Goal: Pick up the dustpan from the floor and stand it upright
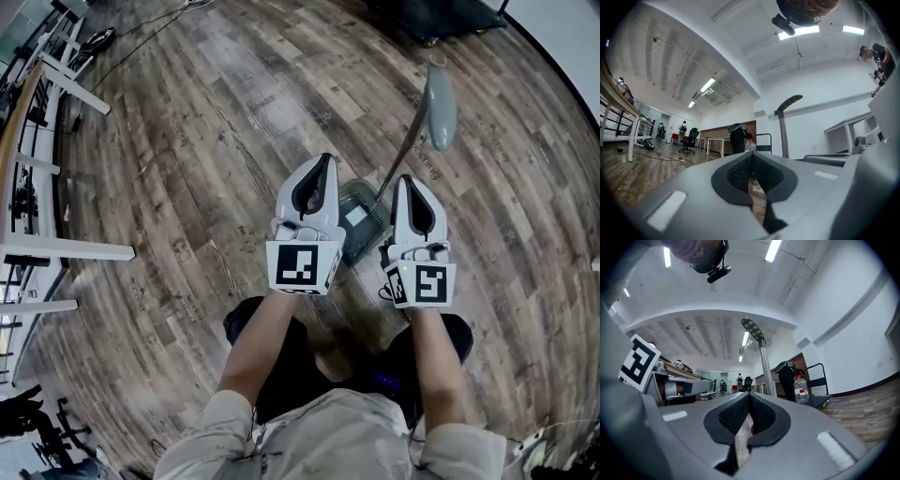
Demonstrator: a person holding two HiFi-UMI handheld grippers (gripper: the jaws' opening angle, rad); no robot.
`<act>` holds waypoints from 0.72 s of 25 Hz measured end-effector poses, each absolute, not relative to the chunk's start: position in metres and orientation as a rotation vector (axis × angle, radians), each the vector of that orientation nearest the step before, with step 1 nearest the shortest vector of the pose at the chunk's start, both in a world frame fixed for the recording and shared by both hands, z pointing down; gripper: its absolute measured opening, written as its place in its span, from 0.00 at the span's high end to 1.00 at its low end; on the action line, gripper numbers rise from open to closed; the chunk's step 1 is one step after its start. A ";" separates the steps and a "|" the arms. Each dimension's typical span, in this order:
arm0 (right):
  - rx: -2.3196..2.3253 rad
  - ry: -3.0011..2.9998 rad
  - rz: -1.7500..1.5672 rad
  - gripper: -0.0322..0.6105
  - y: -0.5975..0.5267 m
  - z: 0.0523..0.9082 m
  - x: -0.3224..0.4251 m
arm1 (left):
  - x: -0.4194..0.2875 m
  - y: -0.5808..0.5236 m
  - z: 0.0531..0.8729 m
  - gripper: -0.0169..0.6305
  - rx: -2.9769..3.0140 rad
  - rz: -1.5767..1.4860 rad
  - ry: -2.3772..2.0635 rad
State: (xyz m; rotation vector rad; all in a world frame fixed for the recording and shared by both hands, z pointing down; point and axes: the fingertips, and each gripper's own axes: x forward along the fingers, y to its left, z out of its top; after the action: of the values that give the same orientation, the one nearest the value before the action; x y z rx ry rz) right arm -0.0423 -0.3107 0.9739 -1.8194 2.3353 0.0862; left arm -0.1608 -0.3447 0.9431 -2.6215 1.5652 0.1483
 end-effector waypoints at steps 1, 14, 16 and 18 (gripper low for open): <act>-1.827 2.332 0.083 0.94 -0.320 0.954 -0.041 | -0.160 -0.358 0.927 0.94 -2.634 0.144 1.562; -1.971 2.274 -0.033 0.94 -0.377 0.447 0.046 | -0.075 -0.423 0.412 0.94 -2.734 0.128 1.458; -1.981 2.266 -0.043 0.94 -0.364 0.330 0.066 | -0.055 -0.408 0.289 0.94 -2.734 0.130 1.438; -1.992 2.257 -0.042 0.94 -0.346 0.196 0.071 | -0.051 -0.388 0.156 0.94 -2.741 0.122 1.426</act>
State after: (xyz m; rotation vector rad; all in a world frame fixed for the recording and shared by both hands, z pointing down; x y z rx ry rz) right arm 0.0710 -0.3456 0.1963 -1.9924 2.2573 -0.0421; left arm -0.0508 -0.3879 0.1560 -2.7408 1.4255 0.1218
